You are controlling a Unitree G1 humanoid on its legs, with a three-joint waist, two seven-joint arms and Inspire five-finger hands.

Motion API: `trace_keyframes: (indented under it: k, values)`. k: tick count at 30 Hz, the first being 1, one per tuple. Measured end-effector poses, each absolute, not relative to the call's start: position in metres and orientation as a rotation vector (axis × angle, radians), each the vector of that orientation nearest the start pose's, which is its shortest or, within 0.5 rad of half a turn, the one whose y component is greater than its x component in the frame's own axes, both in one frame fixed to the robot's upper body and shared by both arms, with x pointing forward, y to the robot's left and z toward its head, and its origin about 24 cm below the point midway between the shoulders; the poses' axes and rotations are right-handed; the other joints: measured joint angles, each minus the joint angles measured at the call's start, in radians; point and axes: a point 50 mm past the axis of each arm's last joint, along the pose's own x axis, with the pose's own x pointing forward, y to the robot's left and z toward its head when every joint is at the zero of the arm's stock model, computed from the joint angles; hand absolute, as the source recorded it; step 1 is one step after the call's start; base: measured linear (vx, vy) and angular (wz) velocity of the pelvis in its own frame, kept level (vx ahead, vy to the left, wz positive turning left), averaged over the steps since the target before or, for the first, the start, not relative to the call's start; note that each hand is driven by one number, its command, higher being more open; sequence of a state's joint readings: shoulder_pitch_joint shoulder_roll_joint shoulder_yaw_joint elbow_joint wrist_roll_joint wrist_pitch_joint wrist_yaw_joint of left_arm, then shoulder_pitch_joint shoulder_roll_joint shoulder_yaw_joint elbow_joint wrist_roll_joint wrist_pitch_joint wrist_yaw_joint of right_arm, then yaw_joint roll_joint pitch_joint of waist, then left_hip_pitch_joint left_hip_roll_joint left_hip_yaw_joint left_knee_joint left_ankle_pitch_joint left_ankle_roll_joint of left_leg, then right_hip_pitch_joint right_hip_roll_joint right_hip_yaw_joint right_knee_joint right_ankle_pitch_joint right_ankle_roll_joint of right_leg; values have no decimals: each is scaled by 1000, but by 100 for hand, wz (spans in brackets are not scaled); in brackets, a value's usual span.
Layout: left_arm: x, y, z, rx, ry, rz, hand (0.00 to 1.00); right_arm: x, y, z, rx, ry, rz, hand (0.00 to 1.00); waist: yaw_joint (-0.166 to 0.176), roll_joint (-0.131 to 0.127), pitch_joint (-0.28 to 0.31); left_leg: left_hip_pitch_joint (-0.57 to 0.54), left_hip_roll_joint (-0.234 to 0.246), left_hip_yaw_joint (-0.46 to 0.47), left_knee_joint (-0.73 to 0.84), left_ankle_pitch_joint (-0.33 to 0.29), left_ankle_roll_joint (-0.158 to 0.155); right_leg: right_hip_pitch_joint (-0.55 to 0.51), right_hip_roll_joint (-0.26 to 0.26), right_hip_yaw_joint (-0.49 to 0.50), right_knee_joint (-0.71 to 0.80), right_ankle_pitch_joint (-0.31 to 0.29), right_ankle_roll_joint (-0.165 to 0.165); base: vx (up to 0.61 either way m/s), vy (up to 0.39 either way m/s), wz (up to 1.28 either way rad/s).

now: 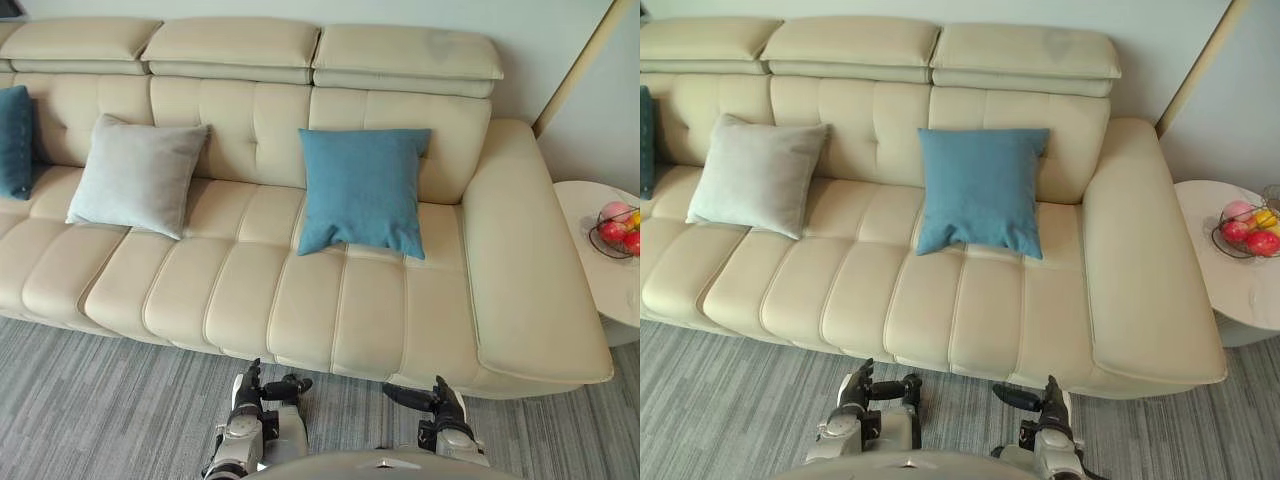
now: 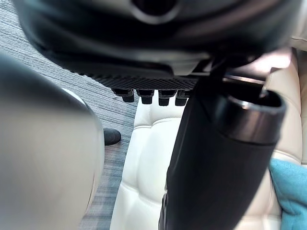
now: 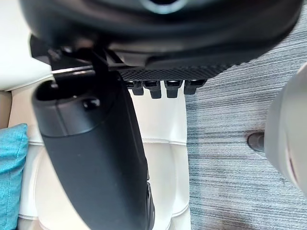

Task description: Pick up cushions and gather them together orderly.

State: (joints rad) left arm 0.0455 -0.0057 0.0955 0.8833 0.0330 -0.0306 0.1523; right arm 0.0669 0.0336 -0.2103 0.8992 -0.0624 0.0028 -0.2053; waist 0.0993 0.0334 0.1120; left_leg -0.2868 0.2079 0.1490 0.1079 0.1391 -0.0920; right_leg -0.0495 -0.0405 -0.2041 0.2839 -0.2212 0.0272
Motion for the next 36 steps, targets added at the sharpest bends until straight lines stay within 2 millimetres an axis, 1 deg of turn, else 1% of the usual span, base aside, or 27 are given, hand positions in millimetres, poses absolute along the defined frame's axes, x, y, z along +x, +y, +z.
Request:
trace_keyframes:
  k: [1, 2, 3, 4, 5, 6, 7, 8, 9, 10, 11, 12, 13, 14, 15, 16, 18, 19, 27, 31, 36]
  values:
    - [148, 172, -138, 53, 882, 225, 100, 125, -180, -147, -12, 980, -374, 100, -2, -12, 9, -12, -3, 10, 91, -27, 5, -3, -18, -12, -2, 11, -1, -125, 19, 37]
    - [148, 171, -138, 56, 880, 223, 100, 123, -182, -148, -13, 985, -384, 100, -2, -15, 10, -9, -10, 8, 141, -50, 8, -4, -28, -15, -1, 14, 1, -90, 66, 30]
    - [149, 170, -137, 57, 878, 220, 100, 122, -185, -148, -20, 989, -395, 100, -8, -20, 12, -5, -17, 5, 206, -117, 17, -7, -44, -21, 6, 16, 5, -58, 75, 20]
    - [150, 170, -137, 55, 877, 219, 100, 121, -188, -148, -28, 990, -400, 100, -10, -23, 13, -1, -19, 4, 264, -169, 18, -13, -58, -23, 11, 20, 12, -84, 183, 13]
    - [149, 169, -138, 55, 879, 219, 100, 121, -191, -148, -34, 989, -405, 100, -13, -23, 14, 16, -17, 5, 330, -238, 24, -17, -74, -17, 13, 29, 27, -65, 187, -1]
    - [148, 169, -139, 52, 888, 222, 100, 120, -193, -148, -36, 990, -409, 100, -17, -19, 11, 41, -16, 5, 329, -275, 18, -17, -81, -11, 10, 37, 40, -73, 259, -10]
    - [146, 166, -140, 43, 898, 219, 100, 119, -195, -148, -32, 994, -417, 100, -22, -12, 6, 56, -25, 11, 292, -289, 15, -15, -84, -5, 1, 46, 56, -79, 224, -17]
    - [144, 171, -141, 49, 902, 233, 100, 117, -188, -150, -3, 1010, -415, 100, -22, -37, -3, 69, -47, 34, 258, -276, 26, -16, -99, 7, -21, 58, 72, -77, 219, -19]
    - [142, 177, -141, 58, 906, 249, 100, 115, -180, -152, 22, 1022, -401, 100, -25, -53, -14, 83, -69, 46, 218, -257, 34, -14, -115, 16, -44, 69, 81, -48, 188, -17]
    - [138, 182, -142, 70, 916, 259, 100, 110, -173, -154, 41, 1039, -388, 100, -33, -74, -28, 109, -93, 55, 172, -238, 45, 0, -132, 19, -72, 87, 82, -4, 153, -8]
    - [137, 183, -142, 71, 917, 260, 100, 109, -173, -155, 42, 1043, -386, 100, -34, -75, -29, 113, -97, 57, 166, -235, 45, 2, -135, 19, -77, 89, 83, -3, 144, 4]
    - [134, 184, -144, 75, 929, 261, 100, 106, -175, -156, 52, 1054, -403, 100, -38, -78, -35, 139, -118, 58, 132, -220, 54, 30, -145, 21, -110, 107, 89, -14, 90, 9]
    - [132, 184, -145, 77, 938, 261, 100, 104, -176, -157, 59, 1062, -415, 100, -40, -78, -42, 151, -127, 57, 112, -211, 57, 40, -148, 21, -126, 115, 89, -11, 63, 12]
    - [126, 186, -148, 83, 965, 264, 100, 99, -179, -159, 73, 1082, -440, 100, -46, -74, -55, 183, -144, 59, 50, -181, 59, 60, -151, 23, -161, 130, 89, -5, 32, 5]
    - [126, 186, -148, 84, 966, 265, 100, 99, -179, -159, 74, 1082, -442, 100, -47, -75, -55, 186, -145, 59, 46, -179, 58, 62, -151, 23, -163, 131, 89, 0, 0, 0]
    - [121, 189, -150, 89, 987, 267, 100, 98, -182, -159, 86, 1081, -465, 100, -49, -74, -62, 218, -158, 61, -7, -153, 56, 74, -151, 24, -182, 139, 90, 0, 0, 0]
    - [115, 190, -153, 93, 1013, 269, 100, 96, -187, -159, 78, 1090, -477, 100, -52, -67, -62, 250, -161, 61, -60, -124, 55, 88, -143, 25, -201, 144, 87, 35, -4, -3]
    - [105, 202, -157, 140, 1075, 259, 100, 83, -203, -165, 72, 1166, -524, 100, -69, -82, -39, 371, -171, 3, -194, -87, 43, 161, -118, 67, -274, 165, 59, 0, 0, 0]
    - [105, 202, -157, 140, 1076, 260, 100, 82, -203, -165, 72, 1168, -524, 100, -70, -82, -39, 372, -171, 3, -194, -87, 43, 161, -118, 67, -273, 165, 59, 0, 0, 0]
    - [103, 203, -158, 131, 1081, 269, 100, 78, -202, -166, 75, 1178, -516, 100, -77, -82, -37, 385, -169, 12, -194, -87, 43, 168, -118, 74, -265, 165, 58, -4, 1, -5]
    - [101, 201, -159, 75, 1086, 315, 100, 83, -202, -162, 48, 1135, -484, 100, -84, -74, -12, 429, -158, 72, -195, -90, 40, 168, -114, 125, -230, 160, 60, -64, 13, -29]
